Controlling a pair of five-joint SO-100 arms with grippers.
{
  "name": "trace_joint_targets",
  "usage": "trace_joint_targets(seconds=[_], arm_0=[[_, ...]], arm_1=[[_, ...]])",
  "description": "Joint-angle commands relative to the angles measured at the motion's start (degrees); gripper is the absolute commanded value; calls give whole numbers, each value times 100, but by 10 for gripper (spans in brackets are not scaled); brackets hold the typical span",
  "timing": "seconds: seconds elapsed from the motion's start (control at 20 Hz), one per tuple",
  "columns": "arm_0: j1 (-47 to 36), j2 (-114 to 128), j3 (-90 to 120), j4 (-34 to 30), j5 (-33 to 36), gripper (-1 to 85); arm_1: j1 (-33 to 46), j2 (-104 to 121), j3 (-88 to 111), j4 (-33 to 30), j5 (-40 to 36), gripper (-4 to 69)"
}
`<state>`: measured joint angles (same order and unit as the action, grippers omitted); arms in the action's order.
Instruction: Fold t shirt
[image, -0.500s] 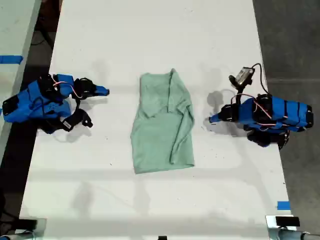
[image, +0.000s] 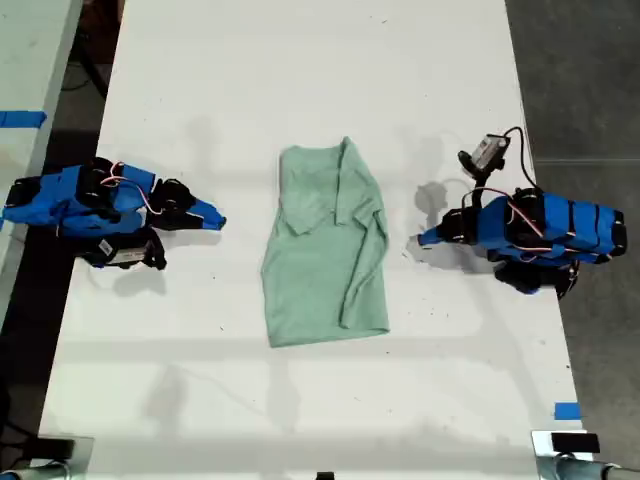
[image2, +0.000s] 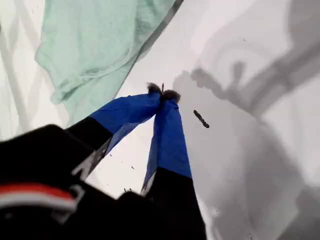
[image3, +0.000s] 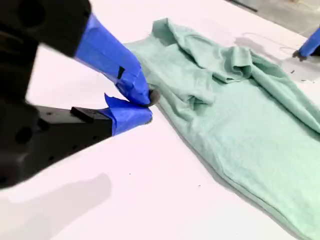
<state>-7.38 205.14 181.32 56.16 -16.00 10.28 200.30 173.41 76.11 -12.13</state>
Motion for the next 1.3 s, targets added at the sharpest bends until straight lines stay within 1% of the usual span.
trace_joint_targets(seconds=[0.0,0.1,0.15,0.2,0.25,0.3,0.35,0.4,0.5,0.55,0.65,0.75,0.9,1.25], arm_0=[[352,35,-396,-167,-352,-2],[606,-176,-589,-413,-773,-2],[694,-624,-677,-703,-896,-2],[773,-1441,-694,-1424,-940,-2],[1020,-2689,-817,-2487,-1002,-2],[1318,-4324,-1424,-3129,-1011,-2],[1670,-5994,-2496,-3138,-976,1],[1819,-7286,-3489,-3050,-765,35],[2004,-8657,-4588,-2971,-536,100],[2057,-8877,-4720,-2971,-527,123],[2048,-9272,-4764,-3059,-281,138],[1969,-10099,-4904,-3401,18,145],[2013,-11153,-5625,-3410,97,162],[1960,-11804,-6188,-3393,176,151]], arm_1=[[0,26,475,9,18,17],[0,26,475,9,18,17],[0,26,475,9,35,17],[0,26,475,9,35,17],[0,26,475,9,35,17],[9,26,475,9,18,17],[9,26,475,9,18,17],[9,26,475,9,26,17],[-9,26,475,9,35,17],[-35,26,475,9,44,17],[-53,26,475,9,44,17],[-35,26,475,9,0,16],[-62,26,475,9,9,16],[-70,26,475,9,-9,16]])
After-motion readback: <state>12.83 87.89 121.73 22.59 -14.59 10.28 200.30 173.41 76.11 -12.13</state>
